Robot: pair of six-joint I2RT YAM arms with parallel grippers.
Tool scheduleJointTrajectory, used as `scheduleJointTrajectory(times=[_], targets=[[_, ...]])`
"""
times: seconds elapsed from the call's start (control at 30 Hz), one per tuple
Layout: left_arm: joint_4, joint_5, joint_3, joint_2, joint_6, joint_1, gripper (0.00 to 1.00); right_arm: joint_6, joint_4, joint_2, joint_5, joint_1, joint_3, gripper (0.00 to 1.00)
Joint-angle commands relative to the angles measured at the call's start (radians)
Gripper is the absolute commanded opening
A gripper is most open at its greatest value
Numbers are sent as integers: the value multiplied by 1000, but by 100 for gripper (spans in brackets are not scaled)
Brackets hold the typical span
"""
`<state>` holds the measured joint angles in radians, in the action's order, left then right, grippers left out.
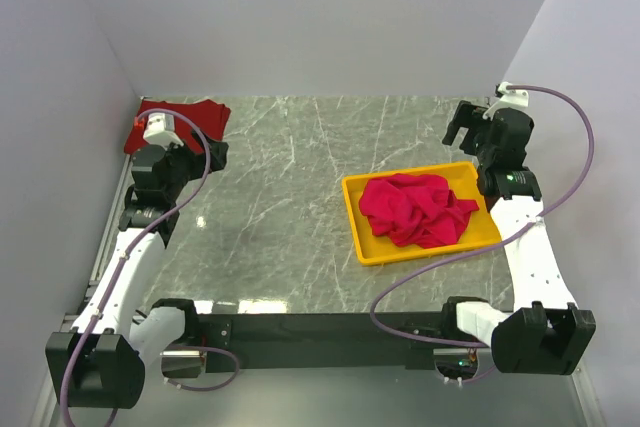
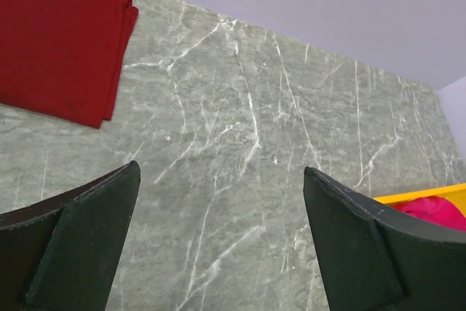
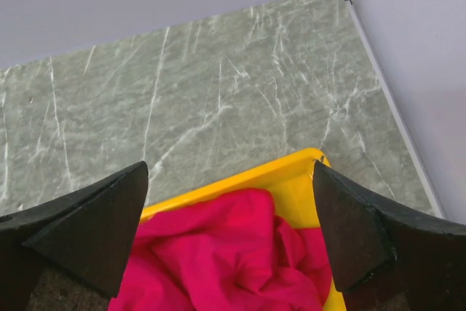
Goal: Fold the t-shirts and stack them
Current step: Grab the tshirt from the pile
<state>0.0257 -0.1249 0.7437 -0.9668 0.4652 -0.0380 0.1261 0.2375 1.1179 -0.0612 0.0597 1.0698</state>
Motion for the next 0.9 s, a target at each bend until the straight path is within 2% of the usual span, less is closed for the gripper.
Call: scheduleJointTrajectory(times=[0.0,0.07,0.13,0.2,0.3,0.33,0.4,0.43,0.47,0.6,0.67,0.77,0.87], targets=[[31,-35,48,7,0,0,99,-34,-12,-3,36,0,41,100],[31,-44,48,7,0,0,99,-113,-3,-3,116,-3,39,100],[31,-45,46,8,0,1,99,-283,28,2,256,-21,32,100],[29,-51,43,10,0,0,99,-429,66,25,294,-44,35,100],[29,-61,36,17,3,1,99,-480,181,112,331,-52,80,100],[26,-64,33,20,4,0,100,-508,262,141,390,-41,126,100],[22,-82,33,20,9,0,99,-511,302,227,431,-6,163,100],[16,-93,34,22,12,0,100,-525,359,255,517,9,206,100],[14,-105,33,23,12,0,100,-537,373,304,543,34,220,100],[10,-131,5,42,23,0,99,-586,451,428,570,35,300,100],[11,-133,-18,62,35,0,99,-624,543,503,602,35,340,95],[3,-137,-41,89,46,0,99,-672,644,533,621,34,366,91],[-9,-131,-63,118,50,0,99,-688,639,491,600,31,294,92]])
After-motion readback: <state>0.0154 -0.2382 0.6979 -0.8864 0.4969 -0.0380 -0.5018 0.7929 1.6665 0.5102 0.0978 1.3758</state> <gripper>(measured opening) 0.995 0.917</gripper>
